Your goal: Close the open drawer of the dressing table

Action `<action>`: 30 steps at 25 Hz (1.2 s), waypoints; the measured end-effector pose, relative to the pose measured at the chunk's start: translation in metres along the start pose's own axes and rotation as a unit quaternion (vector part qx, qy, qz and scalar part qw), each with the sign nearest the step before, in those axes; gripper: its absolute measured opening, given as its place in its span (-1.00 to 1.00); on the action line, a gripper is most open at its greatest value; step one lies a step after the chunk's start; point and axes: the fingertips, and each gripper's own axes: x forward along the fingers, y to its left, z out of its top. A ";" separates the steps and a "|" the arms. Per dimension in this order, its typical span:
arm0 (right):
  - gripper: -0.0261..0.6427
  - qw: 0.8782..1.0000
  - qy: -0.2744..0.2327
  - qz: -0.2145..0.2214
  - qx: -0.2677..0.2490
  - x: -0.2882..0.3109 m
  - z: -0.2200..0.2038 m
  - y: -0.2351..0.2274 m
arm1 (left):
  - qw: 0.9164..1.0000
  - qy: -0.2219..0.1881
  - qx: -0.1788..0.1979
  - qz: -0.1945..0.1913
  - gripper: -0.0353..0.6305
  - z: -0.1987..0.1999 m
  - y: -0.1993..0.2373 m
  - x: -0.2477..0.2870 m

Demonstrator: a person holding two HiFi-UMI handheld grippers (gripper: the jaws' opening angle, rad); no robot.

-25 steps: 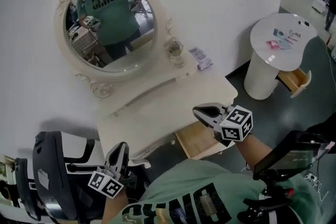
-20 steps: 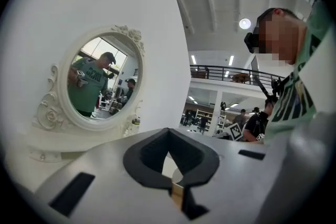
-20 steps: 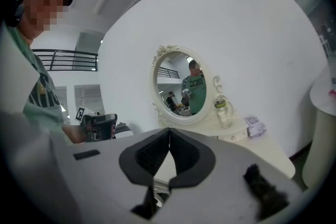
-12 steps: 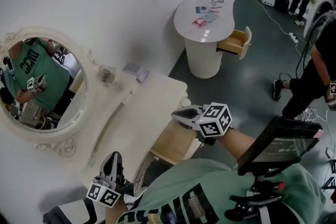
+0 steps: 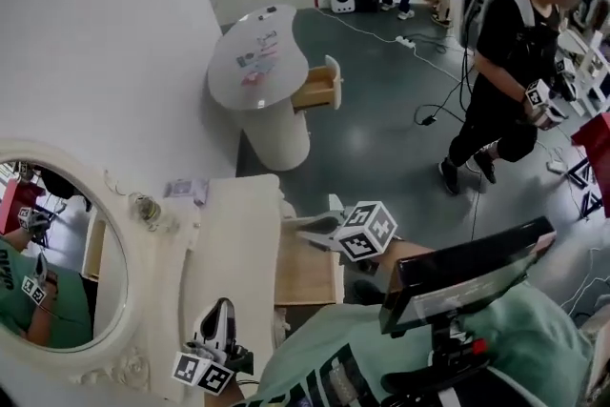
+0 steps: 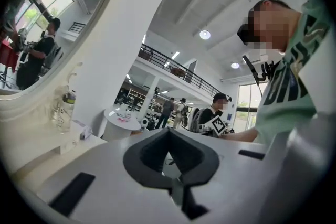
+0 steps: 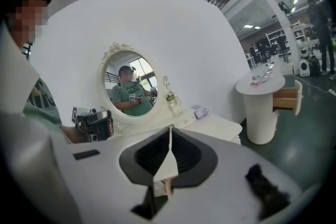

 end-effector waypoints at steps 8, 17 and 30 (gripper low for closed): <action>-0.90 0.998 0.000 -0.059 0.005 -0.044 -0.019 -0.024 | 0.999 0.020 -0.003 -0.044 -0.90 -0.016 -0.008 0.024; -0.89 0.998 0.039 -0.044 0.009 -0.105 -0.062 -0.108 | 0.998 0.029 -0.045 -0.024 -0.90 -0.063 -0.044 0.118; -0.60 0.990 0.135 -0.042 -0.017 -0.090 -0.136 -0.147 | 0.993 0.096 -0.062 -0.022 -0.90 -0.122 -0.043 0.156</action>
